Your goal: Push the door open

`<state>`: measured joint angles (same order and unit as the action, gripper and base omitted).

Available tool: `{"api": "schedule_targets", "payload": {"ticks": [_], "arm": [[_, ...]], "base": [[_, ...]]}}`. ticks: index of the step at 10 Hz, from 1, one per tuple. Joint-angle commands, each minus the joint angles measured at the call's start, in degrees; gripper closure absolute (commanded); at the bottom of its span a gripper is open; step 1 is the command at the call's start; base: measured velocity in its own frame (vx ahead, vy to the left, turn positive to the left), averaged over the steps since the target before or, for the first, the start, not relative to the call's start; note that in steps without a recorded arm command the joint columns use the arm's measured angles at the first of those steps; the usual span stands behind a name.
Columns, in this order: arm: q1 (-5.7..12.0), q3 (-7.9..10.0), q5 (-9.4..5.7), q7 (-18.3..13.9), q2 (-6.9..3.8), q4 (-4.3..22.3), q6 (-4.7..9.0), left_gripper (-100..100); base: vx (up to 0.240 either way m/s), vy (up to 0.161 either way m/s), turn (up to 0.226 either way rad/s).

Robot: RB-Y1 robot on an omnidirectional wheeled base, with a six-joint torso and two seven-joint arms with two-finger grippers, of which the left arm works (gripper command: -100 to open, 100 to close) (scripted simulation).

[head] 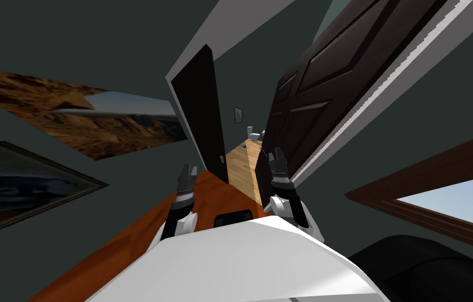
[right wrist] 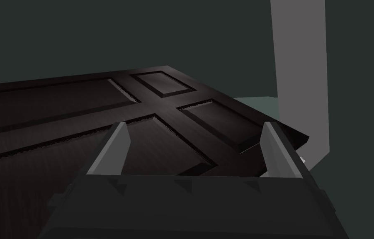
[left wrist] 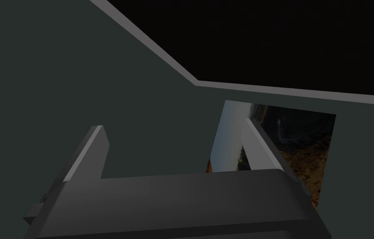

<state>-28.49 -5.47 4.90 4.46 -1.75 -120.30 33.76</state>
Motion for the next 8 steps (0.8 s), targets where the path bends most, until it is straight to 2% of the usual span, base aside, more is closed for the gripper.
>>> {"api": "schedule_targets", "payload": {"ticks": [1,8], "arm": [[0.49,-0.33,-0.13,-0.4,-0.41,2.01,0.31,-100],[3.73,-2.71,-0.31,-1.73,-1.44,12.91,1.77,-100]], "base": [[0.084,0.079,-0.079],[0.093,0.082,-0.089]]}}
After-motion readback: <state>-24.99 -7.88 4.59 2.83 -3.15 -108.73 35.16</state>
